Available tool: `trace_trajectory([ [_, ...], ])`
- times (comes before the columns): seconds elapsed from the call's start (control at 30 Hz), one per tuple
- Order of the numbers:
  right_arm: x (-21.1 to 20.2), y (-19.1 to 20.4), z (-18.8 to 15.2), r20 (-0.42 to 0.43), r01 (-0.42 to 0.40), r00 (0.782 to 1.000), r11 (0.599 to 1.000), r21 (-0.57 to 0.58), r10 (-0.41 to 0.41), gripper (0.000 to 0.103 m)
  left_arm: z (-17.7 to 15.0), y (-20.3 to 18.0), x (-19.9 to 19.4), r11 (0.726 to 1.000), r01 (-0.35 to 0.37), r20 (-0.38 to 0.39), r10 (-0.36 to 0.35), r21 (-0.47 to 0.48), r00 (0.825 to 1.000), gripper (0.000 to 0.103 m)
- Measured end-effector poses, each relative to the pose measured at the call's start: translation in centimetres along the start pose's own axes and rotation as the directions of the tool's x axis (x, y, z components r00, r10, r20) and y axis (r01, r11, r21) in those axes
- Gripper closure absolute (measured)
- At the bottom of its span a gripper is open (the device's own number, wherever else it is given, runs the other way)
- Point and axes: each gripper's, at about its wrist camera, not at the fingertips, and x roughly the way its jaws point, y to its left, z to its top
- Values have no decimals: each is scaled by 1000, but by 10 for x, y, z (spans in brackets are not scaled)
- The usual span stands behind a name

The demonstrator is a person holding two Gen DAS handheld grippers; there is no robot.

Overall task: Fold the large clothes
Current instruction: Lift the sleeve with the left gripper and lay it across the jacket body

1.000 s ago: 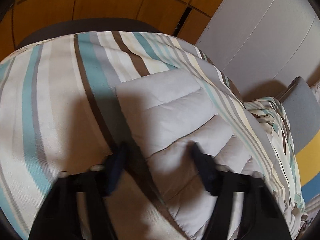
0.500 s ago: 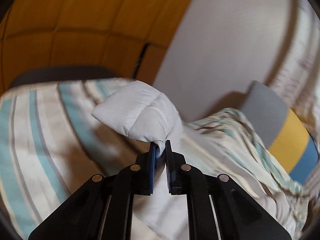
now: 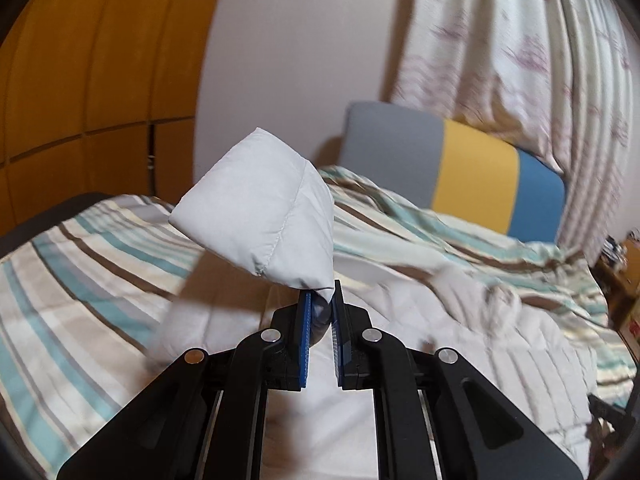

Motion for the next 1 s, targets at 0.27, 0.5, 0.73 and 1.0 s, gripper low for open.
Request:
trace_trajectory([
  [0.27,0,0,0,1,-1,1000,1000,1,1,2,-35,-80,-7,987,71,-47,-65,146,997,94],
  [0.5,0,-1,0,-1,-9,1000,1000,8,9,2,-56,-140,-2,957,157,-108,-134,244,985,94],
  [0.73,0,-1,0,-1,-9,1000,1000,8,9,2,-86,-188,8,907,225,-201,-161,356,966,94],
  [1.0,0,-1,-1,0,-9,1000,1000,9,9,2,-119,-228,22,816,304,-310,-162,491,937,84],
])
